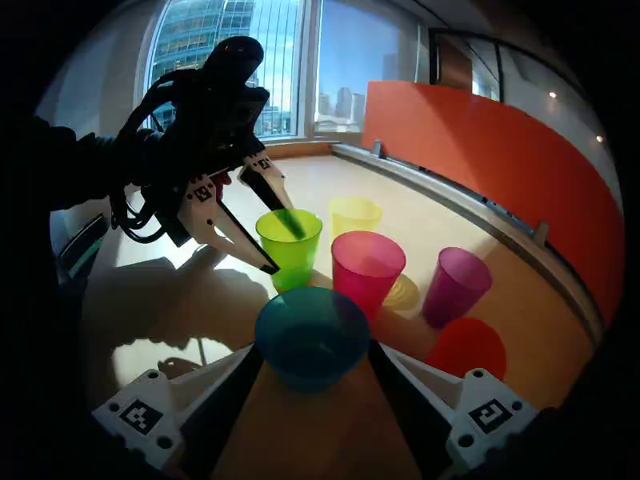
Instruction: Pour water
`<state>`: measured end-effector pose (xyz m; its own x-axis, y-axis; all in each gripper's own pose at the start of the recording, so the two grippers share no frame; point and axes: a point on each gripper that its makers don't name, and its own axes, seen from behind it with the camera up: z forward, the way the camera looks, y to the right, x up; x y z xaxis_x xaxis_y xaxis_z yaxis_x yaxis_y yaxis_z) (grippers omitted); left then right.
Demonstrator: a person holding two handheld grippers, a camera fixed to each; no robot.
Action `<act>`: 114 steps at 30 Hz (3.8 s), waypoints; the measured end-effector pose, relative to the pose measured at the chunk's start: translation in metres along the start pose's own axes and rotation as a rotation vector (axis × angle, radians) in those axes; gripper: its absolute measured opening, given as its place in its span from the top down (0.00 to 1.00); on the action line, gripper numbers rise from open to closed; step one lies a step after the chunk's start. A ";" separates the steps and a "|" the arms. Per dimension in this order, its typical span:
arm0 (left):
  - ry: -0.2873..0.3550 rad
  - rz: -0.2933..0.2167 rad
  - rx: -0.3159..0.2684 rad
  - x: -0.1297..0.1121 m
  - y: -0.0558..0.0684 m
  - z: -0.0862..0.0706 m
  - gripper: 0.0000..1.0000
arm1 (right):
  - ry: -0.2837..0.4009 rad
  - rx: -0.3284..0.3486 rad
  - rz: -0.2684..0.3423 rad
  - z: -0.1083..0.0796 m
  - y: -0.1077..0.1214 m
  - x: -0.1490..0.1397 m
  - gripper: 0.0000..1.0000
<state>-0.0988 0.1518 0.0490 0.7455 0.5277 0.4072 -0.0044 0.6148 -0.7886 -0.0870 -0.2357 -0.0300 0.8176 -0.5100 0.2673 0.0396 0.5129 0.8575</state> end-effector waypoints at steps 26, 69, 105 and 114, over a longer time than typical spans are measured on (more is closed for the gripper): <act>0.010 -0.018 0.005 0.003 -0.001 0.002 0.17 | 0.006 0.012 0.024 0.008 -0.005 0.000 0.10; 0.238 -0.029 0.096 0.067 0.006 -0.093 0.17 | 0.184 -0.091 0.022 -0.070 -0.003 0.075 0.12; 0.459 -0.056 0.156 0.122 -0.002 -0.146 0.16 | 0.377 -0.153 0.048 -0.115 0.006 0.129 0.11; 0.501 -0.051 0.156 0.131 0.000 -0.152 0.16 | 0.392 -0.160 0.045 -0.122 0.011 0.135 0.11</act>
<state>0.1003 0.1317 0.0326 0.9745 0.1734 0.1427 -0.0306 0.7322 -0.6804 0.0934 -0.2151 -0.0383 0.9759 -0.1993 0.0885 0.0627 0.6452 0.7614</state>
